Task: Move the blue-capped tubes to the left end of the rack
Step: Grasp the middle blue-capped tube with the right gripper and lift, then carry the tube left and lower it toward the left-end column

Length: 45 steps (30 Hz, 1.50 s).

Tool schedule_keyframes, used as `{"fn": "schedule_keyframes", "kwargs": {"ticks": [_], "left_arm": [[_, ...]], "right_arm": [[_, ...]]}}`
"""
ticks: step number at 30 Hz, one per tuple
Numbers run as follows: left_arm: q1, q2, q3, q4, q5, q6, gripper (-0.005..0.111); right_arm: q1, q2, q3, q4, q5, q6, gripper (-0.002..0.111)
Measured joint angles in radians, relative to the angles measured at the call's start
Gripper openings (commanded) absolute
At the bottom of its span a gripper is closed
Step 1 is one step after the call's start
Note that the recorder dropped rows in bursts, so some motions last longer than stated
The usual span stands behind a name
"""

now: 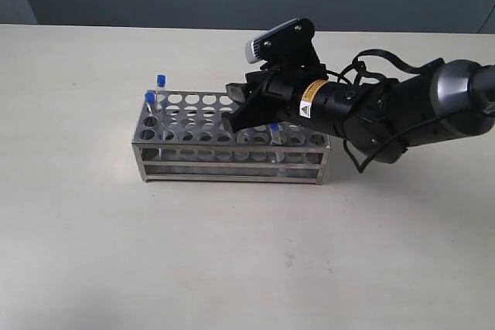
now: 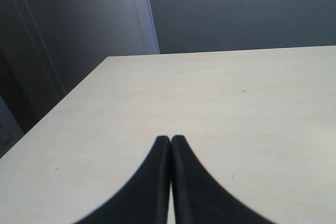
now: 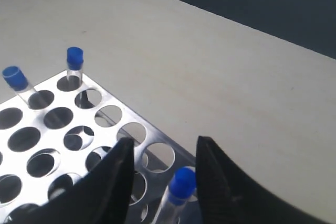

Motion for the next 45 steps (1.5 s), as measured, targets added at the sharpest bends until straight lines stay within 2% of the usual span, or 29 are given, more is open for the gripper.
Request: {"fn": "schedule_keyframes", "kwargs": {"ticks": [9,29,30,32,33,38,45], "left_arm": [[0.0,0.0,0.0,0.0,0.0,0.0,0.001],[0.0,0.0,0.0,0.0,0.0,0.0,0.001],[0.0,0.0,0.0,0.0,0.0,0.0,0.001],[0.0,0.0,0.0,0.0,0.0,0.0,0.001],[0.0,0.0,0.0,0.0,0.0,0.0,0.001],[0.0,0.0,0.0,0.0,0.0,0.0,0.001],[0.0,0.0,0.0,0.0,0.0,0.0,0.001]], "right_arm": [[0.0,-0.088,-0.013,0.009,0.09,-0.026,0.039],[0.0,-0.005,-0.017,0.013,0.096,-0.032,0.039],[0.0,-0.002,-0.021,0.013,0.089,-0.032,0.037],[0.0,0.002,-0.021,0.013,0.077,-0.032,0.016],[0.0,0.002,-0.021,0.011,0.072,-0.032,-0.001],[0.002,-0.001,-0.021,0.006,0.036,-0.028,0.0],[0.002,-0.162,-0.021,0.006,0.047,-0.047,0.0]]}}
